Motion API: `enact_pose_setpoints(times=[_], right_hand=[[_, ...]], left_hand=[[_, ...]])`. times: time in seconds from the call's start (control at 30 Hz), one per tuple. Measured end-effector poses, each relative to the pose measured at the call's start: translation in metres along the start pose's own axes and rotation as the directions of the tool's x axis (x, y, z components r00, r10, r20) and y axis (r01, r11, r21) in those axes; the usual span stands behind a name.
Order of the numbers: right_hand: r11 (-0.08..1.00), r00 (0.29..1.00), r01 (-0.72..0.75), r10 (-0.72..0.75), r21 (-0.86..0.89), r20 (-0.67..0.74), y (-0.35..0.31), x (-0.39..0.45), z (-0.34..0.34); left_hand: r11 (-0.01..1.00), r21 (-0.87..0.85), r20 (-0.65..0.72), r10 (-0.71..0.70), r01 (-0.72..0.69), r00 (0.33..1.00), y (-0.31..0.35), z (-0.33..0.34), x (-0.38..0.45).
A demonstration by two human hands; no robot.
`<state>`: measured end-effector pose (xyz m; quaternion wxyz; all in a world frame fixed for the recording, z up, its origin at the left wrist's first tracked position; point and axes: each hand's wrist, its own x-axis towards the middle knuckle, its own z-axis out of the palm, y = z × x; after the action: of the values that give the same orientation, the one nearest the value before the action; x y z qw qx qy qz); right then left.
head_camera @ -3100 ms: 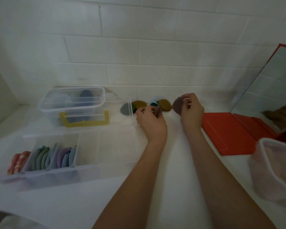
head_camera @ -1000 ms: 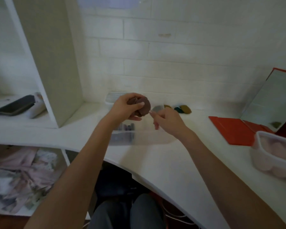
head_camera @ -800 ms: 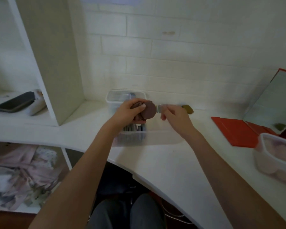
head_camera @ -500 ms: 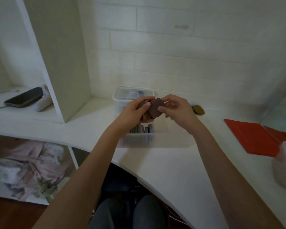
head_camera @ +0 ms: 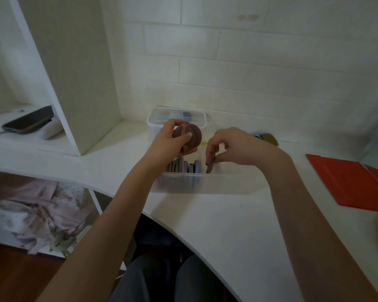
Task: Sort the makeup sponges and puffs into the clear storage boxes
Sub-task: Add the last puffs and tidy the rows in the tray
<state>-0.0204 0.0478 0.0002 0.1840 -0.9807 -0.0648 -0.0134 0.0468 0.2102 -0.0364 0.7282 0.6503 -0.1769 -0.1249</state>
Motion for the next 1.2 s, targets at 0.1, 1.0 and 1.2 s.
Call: enact_pose_setpoints(times=[0.1, 1.0, 1.2], right_hand=[[0.998, 0.998, -0.060, 0.060, -0.028, 0.018, -0.007, 0.000, 0.003], [0.786, 0.933, -0.079, 0.274, 0.613, -0.232, -0.008, -0.004, -0.001], [0.838, 0.894, -0.141, 0.336, 0.528, -0.295, -0.005, -0.006, -0.008]], left_hand=[[0.999, 0.042, 0.019, 0.008, -0.009, 1.000, 0.001, 0.001, -0.001], [0.988, 0.113, 0.224, 0.076, -0.103, 0.972, 0.004, 0.000, -0.012], [0.998, -0.058, 0.114, 0.014, -0.007, 0.993, 0.004, -0.002, -0.009]])
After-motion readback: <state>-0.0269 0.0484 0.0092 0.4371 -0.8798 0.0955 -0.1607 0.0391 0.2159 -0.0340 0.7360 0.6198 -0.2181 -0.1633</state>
